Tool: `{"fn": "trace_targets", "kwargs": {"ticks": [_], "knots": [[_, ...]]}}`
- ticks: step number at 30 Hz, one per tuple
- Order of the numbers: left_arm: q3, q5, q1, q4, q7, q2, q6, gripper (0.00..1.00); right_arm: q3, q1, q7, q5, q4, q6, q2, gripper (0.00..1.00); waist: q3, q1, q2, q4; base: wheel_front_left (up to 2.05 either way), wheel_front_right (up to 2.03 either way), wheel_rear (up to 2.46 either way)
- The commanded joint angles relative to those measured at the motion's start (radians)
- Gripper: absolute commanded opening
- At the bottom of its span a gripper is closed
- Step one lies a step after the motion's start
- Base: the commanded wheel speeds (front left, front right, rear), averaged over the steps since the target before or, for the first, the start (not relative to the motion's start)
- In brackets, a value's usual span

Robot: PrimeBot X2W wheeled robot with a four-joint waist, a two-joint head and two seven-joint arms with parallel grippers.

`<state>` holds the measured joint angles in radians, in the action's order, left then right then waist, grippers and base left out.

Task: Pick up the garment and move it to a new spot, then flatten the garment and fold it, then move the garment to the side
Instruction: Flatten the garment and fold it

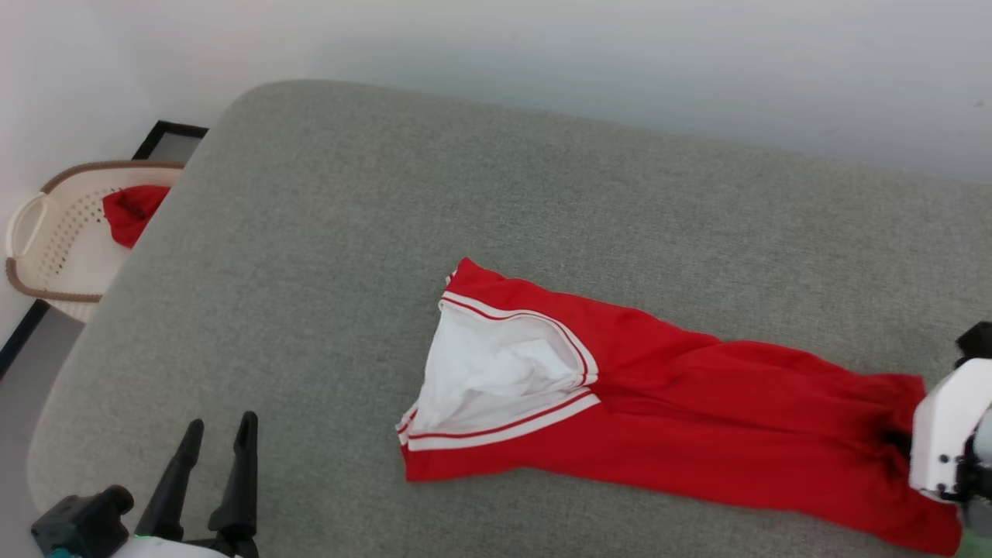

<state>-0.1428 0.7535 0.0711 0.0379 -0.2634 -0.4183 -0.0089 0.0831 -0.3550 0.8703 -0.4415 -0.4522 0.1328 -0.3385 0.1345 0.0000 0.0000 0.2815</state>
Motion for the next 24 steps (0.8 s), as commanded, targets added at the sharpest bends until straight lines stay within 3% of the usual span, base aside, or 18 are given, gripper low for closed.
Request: {"fn": "trace_targets", "kwargs": {"ticks": [1,15,24], "knots": [[0.007,-0.009,0.007,0.004,0.000,0.007,-0.008,1.00,0.002,0.003,-0.006,-0.003,-0.024,-0.004,-0.031,0.00,-0.006,0.0000,0.0000,-0.007,0.00,0.00,0.00],[0.024,-0.022,0.038,0.026,0.000,0.025,-0.028,1.00,0.068,-0.029,-0.037,0.041,-0.092,-0.003,-0.150,0.00,-0.063,0.0000,0.0000,-0.052,0.00,0.00,0.00],[0.027,-0.014,0.061,0.031,0.000,0.018,-0.024,1.00,0.108,-0.014,-0.050,0.080,-0.136,-0.003,-0.169,0.00,-0.100,0.0000,0.0000,-0.075,0.00,0.00,0.00]]}}
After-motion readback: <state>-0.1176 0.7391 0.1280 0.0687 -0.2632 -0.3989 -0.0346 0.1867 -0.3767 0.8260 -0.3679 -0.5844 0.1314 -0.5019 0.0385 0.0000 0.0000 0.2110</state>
